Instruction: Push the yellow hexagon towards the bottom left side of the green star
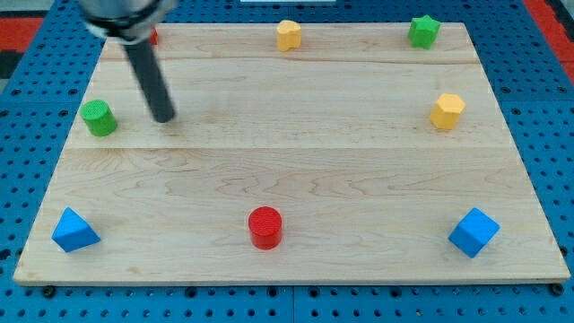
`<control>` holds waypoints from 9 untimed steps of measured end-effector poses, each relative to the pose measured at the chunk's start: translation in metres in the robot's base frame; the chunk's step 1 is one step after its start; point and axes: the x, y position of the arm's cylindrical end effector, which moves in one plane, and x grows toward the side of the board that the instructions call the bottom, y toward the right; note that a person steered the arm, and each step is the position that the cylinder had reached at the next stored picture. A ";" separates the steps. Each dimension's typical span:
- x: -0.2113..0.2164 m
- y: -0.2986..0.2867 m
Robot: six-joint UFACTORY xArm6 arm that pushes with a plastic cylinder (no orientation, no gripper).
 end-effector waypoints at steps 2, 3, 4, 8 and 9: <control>-0.066 0.143; -0.095 0.256; -0.098 0.380; -0.002 0.320; -0.028 0.324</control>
